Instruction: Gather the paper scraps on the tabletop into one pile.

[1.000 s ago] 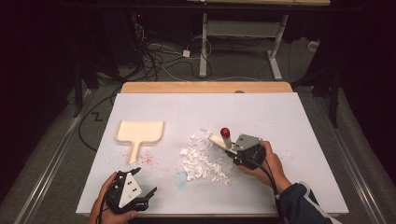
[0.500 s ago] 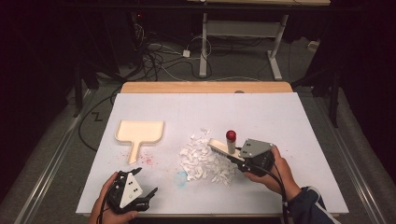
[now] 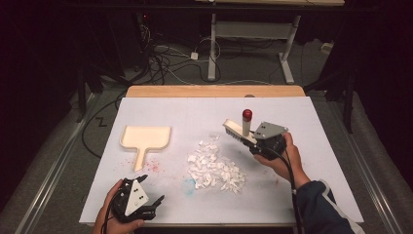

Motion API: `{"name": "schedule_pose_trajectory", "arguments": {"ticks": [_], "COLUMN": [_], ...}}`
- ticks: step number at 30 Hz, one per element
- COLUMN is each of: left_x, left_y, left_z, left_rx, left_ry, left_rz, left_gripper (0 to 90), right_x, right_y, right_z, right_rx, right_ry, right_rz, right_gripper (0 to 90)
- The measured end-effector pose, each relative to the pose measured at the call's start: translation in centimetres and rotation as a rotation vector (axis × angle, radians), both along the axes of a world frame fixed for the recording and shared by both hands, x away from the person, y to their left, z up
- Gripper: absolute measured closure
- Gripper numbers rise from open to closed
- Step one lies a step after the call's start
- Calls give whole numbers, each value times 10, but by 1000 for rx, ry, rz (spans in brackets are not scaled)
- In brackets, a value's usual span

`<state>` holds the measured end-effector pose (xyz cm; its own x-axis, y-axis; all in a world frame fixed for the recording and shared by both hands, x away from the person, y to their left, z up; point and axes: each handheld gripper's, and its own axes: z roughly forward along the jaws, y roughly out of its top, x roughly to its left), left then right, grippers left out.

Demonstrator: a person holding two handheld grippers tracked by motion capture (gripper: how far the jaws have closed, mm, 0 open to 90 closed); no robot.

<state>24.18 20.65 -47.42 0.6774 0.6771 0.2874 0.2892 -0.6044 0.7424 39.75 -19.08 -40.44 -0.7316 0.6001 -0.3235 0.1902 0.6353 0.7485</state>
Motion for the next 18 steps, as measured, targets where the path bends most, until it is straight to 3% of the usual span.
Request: {"name": "schedule_pose_trajectory", "arguments": {"ticks": [1,3,4,6,11,14,18], "left_x": [0,0,0,1,2,2,1], "left_y": [0,-1,-1,0,1,2,3], "left_z": [0,0,0,0,-2,-3,-2], "left_rx": [1,-1,-4,-4,-10,-11,-15], "left_ry": [0,1,1,5,15,20,19], "left_rz": [-2,-6,-5,-4,-8,-10,-13], "left_gripper": [174,174,174,174,174,174,174], "right_x": [0,27,27,49,63,67,63], "right_y": [0,6,6,17,31,50,69], "right_z": [0,-12,-12,-25,-33,-36,-40], "right_rx": [0,-6,-6,-54,-42,-73,-89], "right_ry": [0,12,12,-6,-8,-19,-24], "right_rz": [0,-45,-45,-89,-96,-73,11], "right_gripper": [676,676,676,677,677,677,676]}}
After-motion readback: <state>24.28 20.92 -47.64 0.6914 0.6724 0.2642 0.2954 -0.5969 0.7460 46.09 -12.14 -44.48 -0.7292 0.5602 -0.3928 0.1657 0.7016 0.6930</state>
